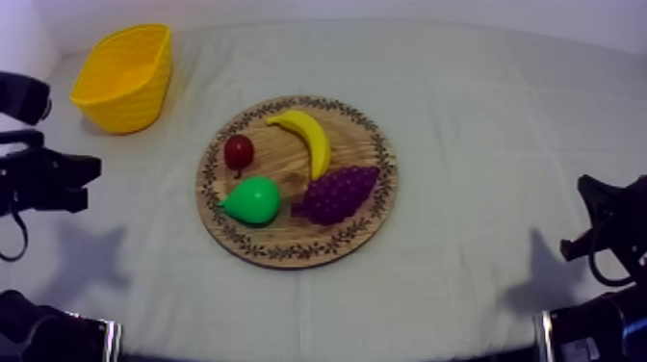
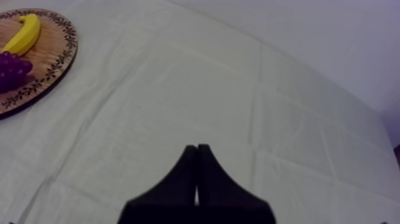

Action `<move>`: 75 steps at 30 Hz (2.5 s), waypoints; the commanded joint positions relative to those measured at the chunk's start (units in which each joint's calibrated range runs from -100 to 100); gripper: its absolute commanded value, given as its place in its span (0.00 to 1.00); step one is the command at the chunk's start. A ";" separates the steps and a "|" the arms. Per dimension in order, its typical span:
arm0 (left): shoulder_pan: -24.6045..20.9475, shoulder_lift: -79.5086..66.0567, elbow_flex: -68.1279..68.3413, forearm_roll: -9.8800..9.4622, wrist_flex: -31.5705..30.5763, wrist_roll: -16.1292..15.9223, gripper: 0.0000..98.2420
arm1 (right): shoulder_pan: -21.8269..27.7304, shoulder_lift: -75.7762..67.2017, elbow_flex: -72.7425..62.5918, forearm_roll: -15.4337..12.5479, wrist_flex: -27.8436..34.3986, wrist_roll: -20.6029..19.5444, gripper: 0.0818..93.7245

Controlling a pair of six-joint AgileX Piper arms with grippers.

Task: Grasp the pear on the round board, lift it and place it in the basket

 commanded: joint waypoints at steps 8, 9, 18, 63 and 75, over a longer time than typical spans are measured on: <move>4.78 16.06 -16.92 -3.12 10.44 1.66 0.00 | -0.03 -0.03 -0.02 0.00 0.02 0.01 0.00; 5.40 17.42 -18.03 -3.48 11.01 1.73 0.00 | -0.03 -0.03 -0.02 0.00 0.02 0.02 0.00; 11.55 30.82 -29.84 -6.73 17.02 2.85 0.00 | -0.03 -0.03 -0.02 0.00 0.02 0.02 0.00; 19.19 54.00 -47.78 -9.53 27.91 -15.27 0.04 | -0.03 -0.03 -0.02 0.00 0.02 0.01 0.00; 20.85 54.55 -48.05 -11.89 27.21 -11.26 0.07 | -0.09 -0.03 -0.02 0.00 0.02 0.04 0.00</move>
